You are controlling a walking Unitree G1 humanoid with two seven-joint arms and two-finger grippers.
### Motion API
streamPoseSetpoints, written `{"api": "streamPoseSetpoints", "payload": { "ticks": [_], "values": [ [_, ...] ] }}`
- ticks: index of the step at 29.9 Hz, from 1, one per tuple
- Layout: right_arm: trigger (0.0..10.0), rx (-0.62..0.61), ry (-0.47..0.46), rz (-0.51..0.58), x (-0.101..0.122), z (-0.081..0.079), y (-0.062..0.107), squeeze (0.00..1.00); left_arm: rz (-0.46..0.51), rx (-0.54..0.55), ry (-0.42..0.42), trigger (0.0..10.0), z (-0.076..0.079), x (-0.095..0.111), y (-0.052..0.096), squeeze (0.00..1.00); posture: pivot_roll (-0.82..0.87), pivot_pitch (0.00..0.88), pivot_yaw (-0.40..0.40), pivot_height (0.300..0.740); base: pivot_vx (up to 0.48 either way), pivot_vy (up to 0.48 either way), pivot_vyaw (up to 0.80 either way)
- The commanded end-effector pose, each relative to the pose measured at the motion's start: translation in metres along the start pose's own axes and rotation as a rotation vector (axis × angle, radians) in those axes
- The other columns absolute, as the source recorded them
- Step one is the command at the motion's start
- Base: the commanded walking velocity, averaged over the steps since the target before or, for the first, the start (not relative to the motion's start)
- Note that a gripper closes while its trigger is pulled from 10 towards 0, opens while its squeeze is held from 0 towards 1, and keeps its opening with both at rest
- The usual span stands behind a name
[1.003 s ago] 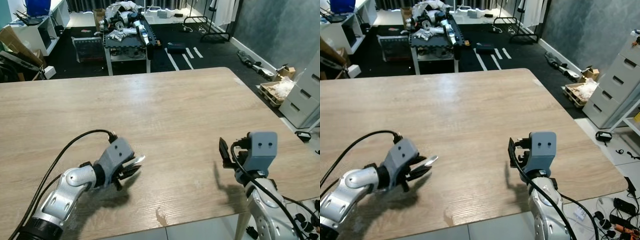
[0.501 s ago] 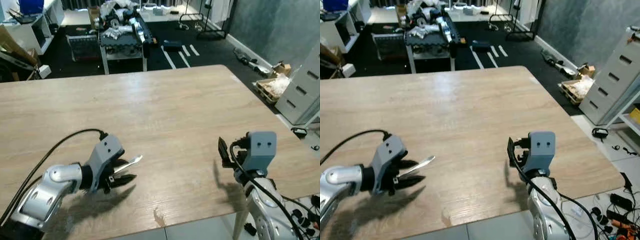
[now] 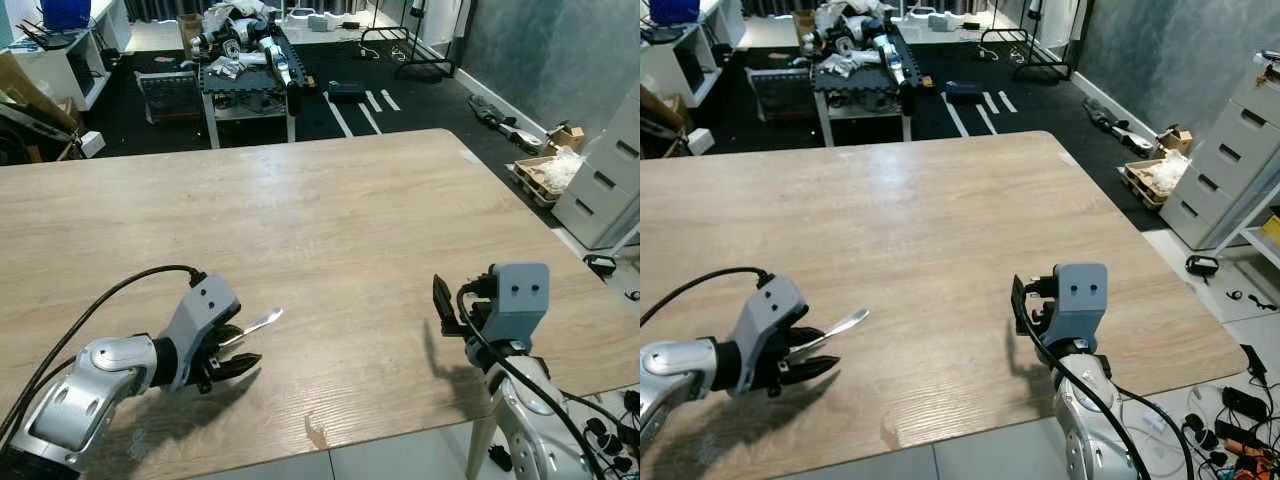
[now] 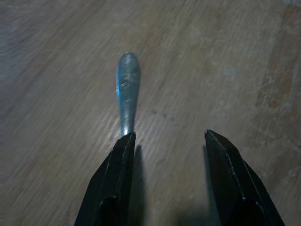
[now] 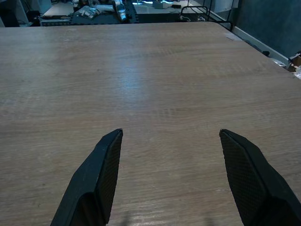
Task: Setting the table
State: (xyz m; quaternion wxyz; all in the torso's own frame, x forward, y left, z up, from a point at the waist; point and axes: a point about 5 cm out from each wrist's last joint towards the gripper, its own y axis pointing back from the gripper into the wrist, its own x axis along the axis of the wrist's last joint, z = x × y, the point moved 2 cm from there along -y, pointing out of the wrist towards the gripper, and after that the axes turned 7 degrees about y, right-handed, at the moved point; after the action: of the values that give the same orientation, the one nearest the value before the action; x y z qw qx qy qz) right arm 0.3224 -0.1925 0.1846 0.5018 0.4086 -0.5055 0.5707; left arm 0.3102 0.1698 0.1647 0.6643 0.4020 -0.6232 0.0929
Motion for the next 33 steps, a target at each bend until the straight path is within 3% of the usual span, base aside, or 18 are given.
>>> {"api": "streamPoseSetpoints", "payload": {
  "ticks": [1, 7, 17, 18, 20, 24, 33],
  "values": [
    [10.0, -0.010, -0.009, -0.018, -0.006, 0.001, 0.002, 0.00, -0.039, 0.020, 0.003, 10.0, -0.005, -0.009, 0.004, 0.00, 0.02, 0.133, 0.069, 0.740, 0.000, 0.000, 0.00],
    [10.0, -0.007, -0.011, -0.022, -0.008, 0.000, 0.002, 0.00, -0.046, 0.070, 0.033, 10.0, -0.011, -0.015, 0.007, 0.00, 0.02, 0.134, 0.067, 0.740, 0.000, 0.000, 0.00],
    [10.0, -0.001, -0.006, -0.018, -0.005, 0.000, 0.002, 0.00, -0.068, 0.117, 0.126, 9.9, -0.021, -0.036, -0.004, 0.00, 0.01, 0.136, 0.056, 0.740, 0.000, 0.000, 0.00],
    [10.0, -0.001, -0.005, -0.018, -0.006, 0.001, 0.002, 0.00, -0.062, 0.107, 0.154, 5.1, -0.021, -0.037, -0.006, 0.00, 0.01, 0.138, 0.057, 0.740, 0.000, 0.000, 0.00],
    [10.0, -0.001, -0.002, -0.020, -0.006, 0.002, 0.003, 0.00, -0.065, 0.101, 0.176, 0.0, -0.021, -0.039, -0.008, 0.00, 0.00, 0.139, 0.056, 0.740, 0.000, 0.000, 0.00],
    [10.0, -0.006, 0.000, -0.021, -0.006, 0.003, 0.004, 0.00, -0.068, 0.054, 0.179, 0.0, -0.013, -0.041, -0.008, 0.00, 0.00, 0.139, 0.060, 0.740, 0.000, 0.000, 0.00],
    [10.0, -0.002, -0.002, -0.021, -0.006, 0.001, 0.003, 0.00, -0.026, 0.081, 0.189, 0.0, -0.013, -0.037, -0.010, 0.00, 0.00, 0.138, 0.059, 0.740, 0.000, 0.000, 0.00]
  ]
}}
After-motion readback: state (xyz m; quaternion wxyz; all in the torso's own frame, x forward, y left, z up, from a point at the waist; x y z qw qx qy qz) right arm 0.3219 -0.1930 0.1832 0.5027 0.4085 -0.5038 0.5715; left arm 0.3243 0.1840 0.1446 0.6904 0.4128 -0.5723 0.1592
